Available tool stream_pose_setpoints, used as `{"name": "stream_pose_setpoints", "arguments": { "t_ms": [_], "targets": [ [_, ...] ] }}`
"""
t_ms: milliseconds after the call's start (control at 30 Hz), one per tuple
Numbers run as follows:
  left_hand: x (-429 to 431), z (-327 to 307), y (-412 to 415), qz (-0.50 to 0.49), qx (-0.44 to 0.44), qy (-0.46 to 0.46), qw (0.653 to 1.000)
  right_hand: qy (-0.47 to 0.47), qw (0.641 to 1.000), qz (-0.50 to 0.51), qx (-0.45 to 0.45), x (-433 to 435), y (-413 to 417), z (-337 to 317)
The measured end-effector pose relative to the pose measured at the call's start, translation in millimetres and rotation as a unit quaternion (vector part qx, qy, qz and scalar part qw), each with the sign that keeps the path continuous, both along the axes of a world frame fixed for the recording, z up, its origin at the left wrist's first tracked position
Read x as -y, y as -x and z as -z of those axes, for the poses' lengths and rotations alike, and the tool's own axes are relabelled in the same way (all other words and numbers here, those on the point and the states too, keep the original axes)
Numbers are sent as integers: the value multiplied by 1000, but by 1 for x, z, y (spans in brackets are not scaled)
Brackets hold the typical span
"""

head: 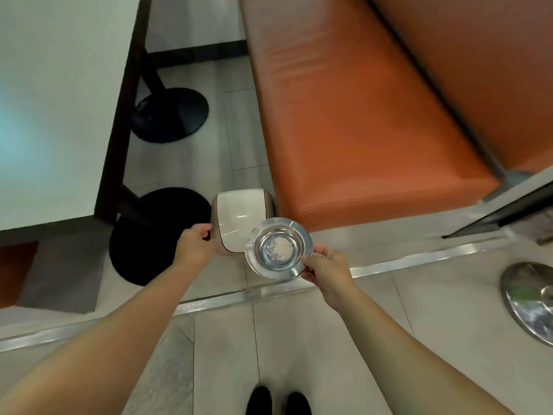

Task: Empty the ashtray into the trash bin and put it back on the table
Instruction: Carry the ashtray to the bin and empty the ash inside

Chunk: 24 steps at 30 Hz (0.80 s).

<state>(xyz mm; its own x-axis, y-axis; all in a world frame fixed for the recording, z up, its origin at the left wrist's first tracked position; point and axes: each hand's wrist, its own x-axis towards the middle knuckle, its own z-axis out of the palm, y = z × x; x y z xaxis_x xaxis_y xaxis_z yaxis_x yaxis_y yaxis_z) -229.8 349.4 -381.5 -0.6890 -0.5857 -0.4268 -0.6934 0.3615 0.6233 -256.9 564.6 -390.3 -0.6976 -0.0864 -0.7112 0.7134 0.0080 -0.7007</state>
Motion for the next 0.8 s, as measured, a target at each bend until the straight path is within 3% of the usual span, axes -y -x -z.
{"name": "stream_pose_setpoints", "arguments": {
  "t_ms": [300, 600, 800],
  "targets": [
    [33, 65, 59, 97, 0, 118, 988, 36, 998, -52, -22, 54, 35, 81],
    [58, 125, 97, 221, 39, 197, 954, 11, 998, -67, -2, 79, 51, 144],
    [77, 154, 116, 230, 51, 231, 944, 11, 997, -78, -17, 90, 62, 173]
  ]
}}
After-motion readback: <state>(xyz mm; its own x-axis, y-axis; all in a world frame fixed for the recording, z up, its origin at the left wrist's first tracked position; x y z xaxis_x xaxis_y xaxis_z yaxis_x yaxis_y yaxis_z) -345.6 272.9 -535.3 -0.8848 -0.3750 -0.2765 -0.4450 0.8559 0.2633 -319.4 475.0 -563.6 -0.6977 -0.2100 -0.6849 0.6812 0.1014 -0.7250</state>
